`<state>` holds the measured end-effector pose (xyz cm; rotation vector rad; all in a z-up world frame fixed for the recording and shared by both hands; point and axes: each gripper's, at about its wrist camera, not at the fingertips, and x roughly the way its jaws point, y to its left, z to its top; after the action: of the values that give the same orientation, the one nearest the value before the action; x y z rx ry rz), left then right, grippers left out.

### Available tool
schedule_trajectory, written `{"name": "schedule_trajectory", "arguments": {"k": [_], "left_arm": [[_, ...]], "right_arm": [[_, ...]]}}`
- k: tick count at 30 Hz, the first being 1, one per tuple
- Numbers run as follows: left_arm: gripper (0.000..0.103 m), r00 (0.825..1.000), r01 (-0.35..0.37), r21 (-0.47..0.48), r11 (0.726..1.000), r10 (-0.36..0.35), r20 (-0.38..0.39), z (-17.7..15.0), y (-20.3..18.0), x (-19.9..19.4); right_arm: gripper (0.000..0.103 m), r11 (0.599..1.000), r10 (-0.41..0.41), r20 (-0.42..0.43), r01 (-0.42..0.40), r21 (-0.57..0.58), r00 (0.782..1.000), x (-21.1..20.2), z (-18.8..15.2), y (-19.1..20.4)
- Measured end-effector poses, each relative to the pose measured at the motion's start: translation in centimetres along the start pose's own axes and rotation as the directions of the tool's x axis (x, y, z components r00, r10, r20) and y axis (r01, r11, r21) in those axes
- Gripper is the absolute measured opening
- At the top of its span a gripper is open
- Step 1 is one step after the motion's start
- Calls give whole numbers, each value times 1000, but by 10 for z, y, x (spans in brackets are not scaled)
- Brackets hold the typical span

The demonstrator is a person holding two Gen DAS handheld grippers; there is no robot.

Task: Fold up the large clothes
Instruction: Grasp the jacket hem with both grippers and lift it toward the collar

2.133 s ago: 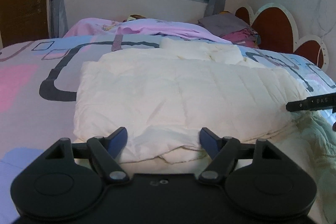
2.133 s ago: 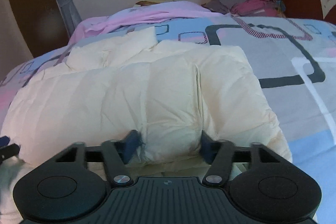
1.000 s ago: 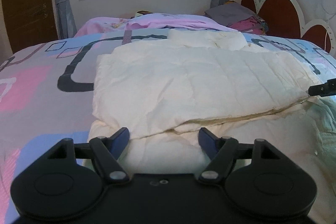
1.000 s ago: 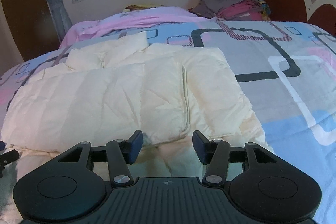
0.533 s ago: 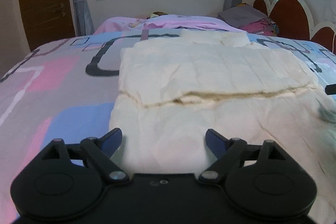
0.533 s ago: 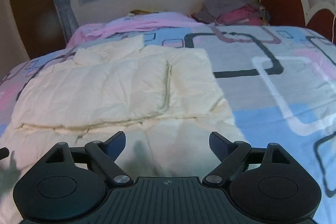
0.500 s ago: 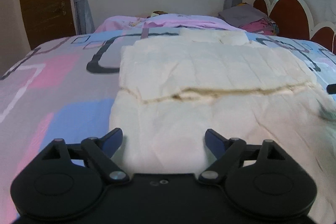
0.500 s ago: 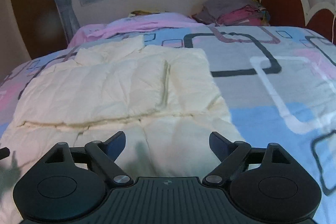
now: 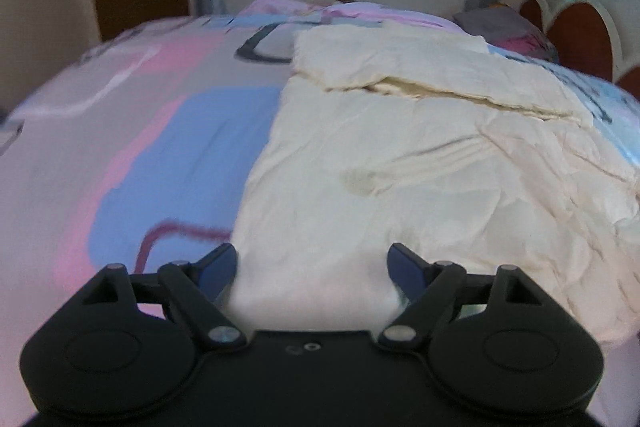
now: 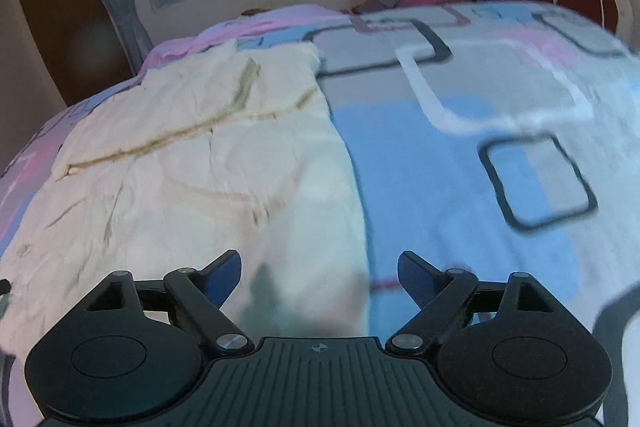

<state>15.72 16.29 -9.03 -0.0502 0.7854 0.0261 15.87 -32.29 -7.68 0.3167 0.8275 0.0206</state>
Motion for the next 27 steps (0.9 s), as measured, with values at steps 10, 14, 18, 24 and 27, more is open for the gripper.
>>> {"name": "schedule_trajectory", "arguments": {"k": [10, 14, 18, 24, 27], "left_arm": [[72, 983, 166, -247, 955, -179, -29, -21, 41, -13], [72, 960, 253, -308, 917, -277, -36, -20, 48, -3], [57, 933, 325, -364, 873, -359, -27, -14, 56, 10], [9, 908, 390, -386, 836, -419, 12, -8, 59, 17], [9, 892, 444, -412, 796, -438, 114, -8, 65, 1]], "right_arm": [[79, 972, 164, -57, -151, 182, 985, 0, -18, -35], [73, 949, 230, -55, -212, 232, 972, 10, -14, -41], [67, 932, 303, -86, -277, 233, 949, 21, -8, -38], [17, 912, 376, -84, -352, 212, 923, 23, 1, -33], [16, 877, 421, 6, -408, 255, 907, 10, 6, -40]]}}
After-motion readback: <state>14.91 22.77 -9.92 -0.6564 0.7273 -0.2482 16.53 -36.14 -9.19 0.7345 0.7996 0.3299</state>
